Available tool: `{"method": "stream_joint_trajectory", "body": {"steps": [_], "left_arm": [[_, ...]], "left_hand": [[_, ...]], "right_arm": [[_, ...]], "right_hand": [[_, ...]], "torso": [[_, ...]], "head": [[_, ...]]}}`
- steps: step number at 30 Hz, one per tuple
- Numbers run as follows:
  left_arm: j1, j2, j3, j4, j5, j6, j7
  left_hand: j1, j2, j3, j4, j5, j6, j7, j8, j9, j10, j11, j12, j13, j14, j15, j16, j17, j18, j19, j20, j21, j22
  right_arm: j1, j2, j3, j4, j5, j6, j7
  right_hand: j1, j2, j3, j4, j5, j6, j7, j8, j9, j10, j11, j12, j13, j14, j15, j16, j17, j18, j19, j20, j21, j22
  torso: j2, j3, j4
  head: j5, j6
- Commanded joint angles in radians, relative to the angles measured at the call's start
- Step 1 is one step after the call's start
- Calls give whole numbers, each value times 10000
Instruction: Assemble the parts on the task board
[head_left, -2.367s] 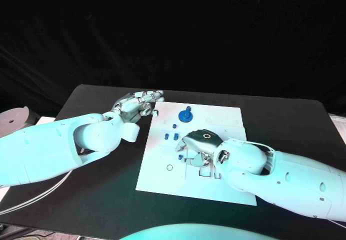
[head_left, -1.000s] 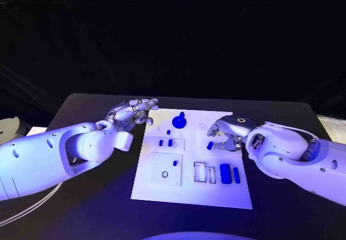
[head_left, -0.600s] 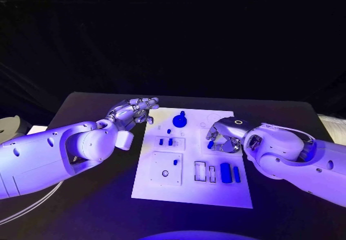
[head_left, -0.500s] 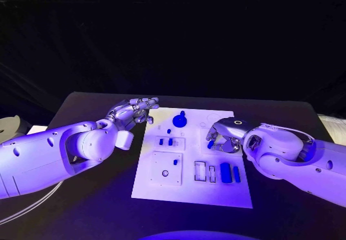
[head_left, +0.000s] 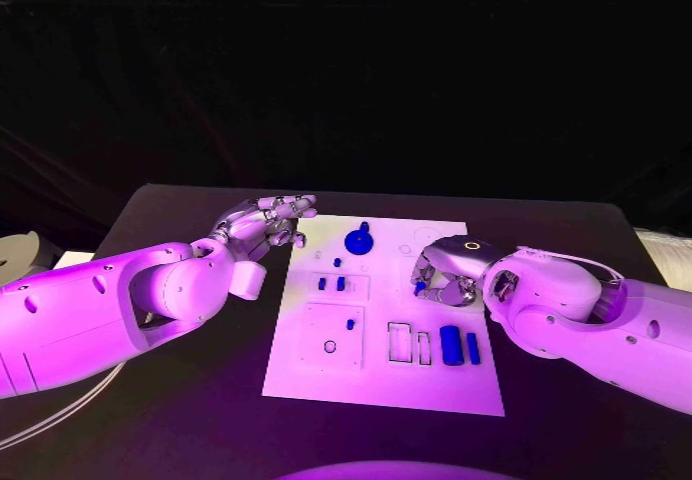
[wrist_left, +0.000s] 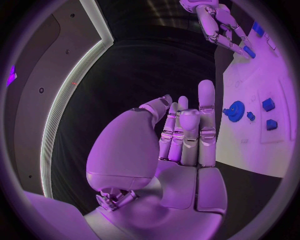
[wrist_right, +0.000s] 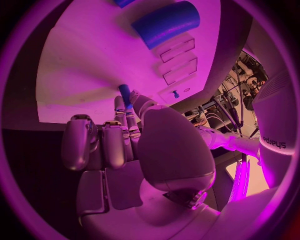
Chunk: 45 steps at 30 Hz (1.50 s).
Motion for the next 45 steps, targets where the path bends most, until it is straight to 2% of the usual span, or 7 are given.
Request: {"method": "stream_joint_trajectory", "body": {"steps": [1,11,21,27,32,39,45], "left_arm": [[-2,5,4,29,-47,205,49],[-4,8,3,17,-47,228,18],[-8,20,0,0,-47,228,6],[-9,32,0,-3,-47,231,4],[-9,40,0,0,-47,235,2],[-10,64,0,2,-47,250,1],[-10,80,0,4,-47,256,-1]], "left_hand": [[25,11,4,-40,24,-66,-1,4,-5,-87,2,47,16,-68,26,-43,-3,104,-29,7,16,-14],[19,17,5,-45,24,-66,-1,12,-2,-100,2,75,22,-71,27,-38,-10,106,-35,11,17,-15],[20,17,6,-48,25,-67,-2,12,-2,-103,2,79,22,-75,27,-41,-20,106,-36,11,17,-16],[20,17,6,-48,25,-67,-2,12,-2,-103,2,79,22,-75,27,-41,-20,106,-36,11,17,-16],[20,17,6,-48,25,-67,-2,12,-2,-103,2,79,22,-75,27,-41,-20,106,-36,11,17,-16],[20,17,6,-48,25,-67,-2,12,-2,-103,2,79,22,-75,27,-41,-20,106,-36,11,17,-16],[20,17,6,-48,25,-67,-2,12,-2,-103,2,79,22,-75,27,-41,-20,106,-36,11,17,-16]], "right_arm": [[-19,30,-7,-16,-279,96,-81],[-28,-30,0,181,-636,-281,-343],[158,-529,147,915,-237,-1050,-271],[206,-681,234,1388,-50,-1188,-255],[199,-504,251,1677,243,-1224,-107],[-111,272,208,1947,502,-1226,235],[-494,915,132,1823,524,-1168,463]], "right_hand": [[53,251,121,3,-56,194,-32,74,32,183,-4,-27,24,556,-83,79,27,115,76,-29,73,38],[192,374,359,-90,-68,389,-67,114,80,440,-62,-123,24,566,-140,139,92,90,125,-95,158,149],[219,308,505,-135,-66,383,2,70,80,477,-28,-240,15,569,-120,164,119,74,150,-96,203,210],[216,273,535,-145,-67,385,12,60,80,489,-22,-267,15,573,-116,184,145,63,167,-96,239,259],[233,230,590,-173,-66,388,25,45,81,490,-13,-316,13,571,-110,185,142,63,166,-93,239,259],[238,179,661,-203,-65,377,57,15,78,478,10,-389,9,565,-96,173,120,68,154,-85,222,237],[235,153,684,-217,-63,373,78,1,77,476,22,-418,9,563,-87,171,115,70,149,-79,214,226]], "torso": [[-2,-1,5],[-10,2,5],[-10,-14,8],[-10,-7,5],[3,-12,19],[3,-6,14],[3,-16,19]], "head": [[-1,-14],[-3,-11],[-44,8],[-20,23],[23,10],[140,-48],[337,-147]]}}
